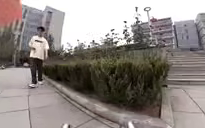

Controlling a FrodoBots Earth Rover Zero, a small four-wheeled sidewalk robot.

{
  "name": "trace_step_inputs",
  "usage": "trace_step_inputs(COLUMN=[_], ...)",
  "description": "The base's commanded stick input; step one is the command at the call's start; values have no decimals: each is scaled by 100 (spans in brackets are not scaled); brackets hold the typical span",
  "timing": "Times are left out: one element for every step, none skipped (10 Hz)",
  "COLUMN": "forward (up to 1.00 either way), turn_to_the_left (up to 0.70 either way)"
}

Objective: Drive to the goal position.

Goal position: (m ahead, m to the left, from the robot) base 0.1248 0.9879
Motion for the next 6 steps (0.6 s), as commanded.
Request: trace_step_inputs(forward=[4,4,4,4,4,4], turn_to_the_left=[0,0,0,0,0,0])
